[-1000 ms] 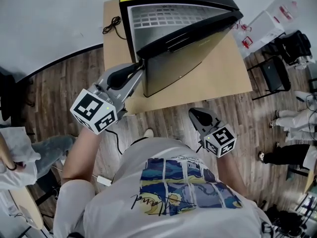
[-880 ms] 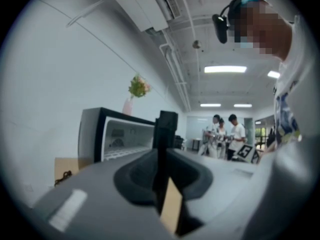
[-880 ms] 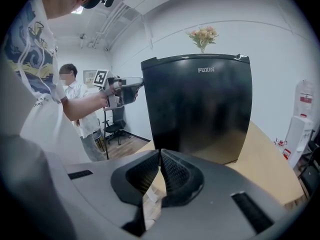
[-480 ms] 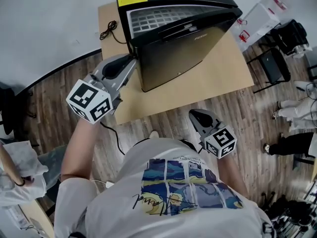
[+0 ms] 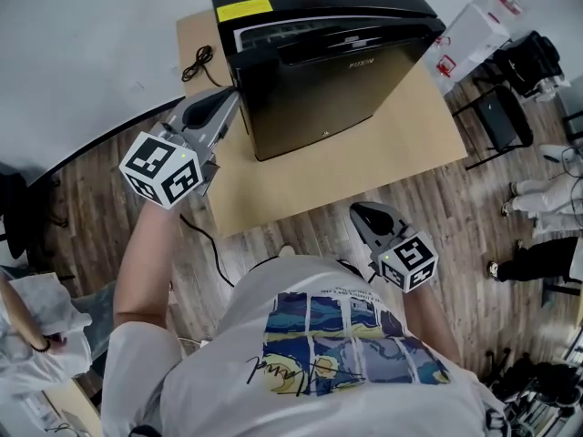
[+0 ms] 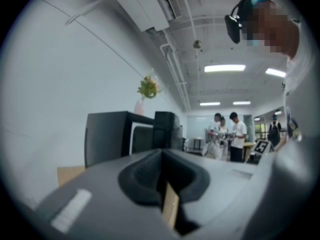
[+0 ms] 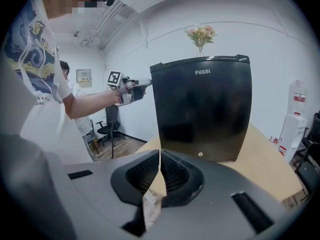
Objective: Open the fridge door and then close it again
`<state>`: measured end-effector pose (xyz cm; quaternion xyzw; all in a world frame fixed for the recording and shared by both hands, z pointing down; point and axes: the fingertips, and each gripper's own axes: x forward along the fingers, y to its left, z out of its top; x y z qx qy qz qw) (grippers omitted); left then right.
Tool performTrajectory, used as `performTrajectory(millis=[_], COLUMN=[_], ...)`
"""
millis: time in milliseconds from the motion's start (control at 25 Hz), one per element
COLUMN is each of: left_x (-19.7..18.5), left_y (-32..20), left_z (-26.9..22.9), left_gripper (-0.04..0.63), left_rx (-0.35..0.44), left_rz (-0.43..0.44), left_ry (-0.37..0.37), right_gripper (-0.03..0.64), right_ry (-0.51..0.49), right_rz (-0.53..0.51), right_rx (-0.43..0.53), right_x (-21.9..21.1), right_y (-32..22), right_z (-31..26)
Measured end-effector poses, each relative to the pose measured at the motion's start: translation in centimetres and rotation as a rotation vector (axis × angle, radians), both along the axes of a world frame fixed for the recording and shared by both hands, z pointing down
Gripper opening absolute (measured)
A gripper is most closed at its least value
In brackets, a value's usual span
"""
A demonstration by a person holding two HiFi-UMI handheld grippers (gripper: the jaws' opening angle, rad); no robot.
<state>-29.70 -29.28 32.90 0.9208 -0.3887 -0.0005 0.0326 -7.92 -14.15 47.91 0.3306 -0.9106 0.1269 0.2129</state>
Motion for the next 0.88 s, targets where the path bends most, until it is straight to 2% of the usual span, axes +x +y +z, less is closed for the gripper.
performTrajectory(millis=[880], left_x=[-2.1], left_y=[-4.6], left_z=[-0.5], left_gripper=[0.008], left_rx=[0.000], left_rz=[-0.055], left_ry=[-0.002], right_gripper=[0.020], right_ry=[-0.006], right_rz=[-0.010], right_rx=[0.001], right_x=[0.1], right_y=[-2.5], right_z=[-0.3])
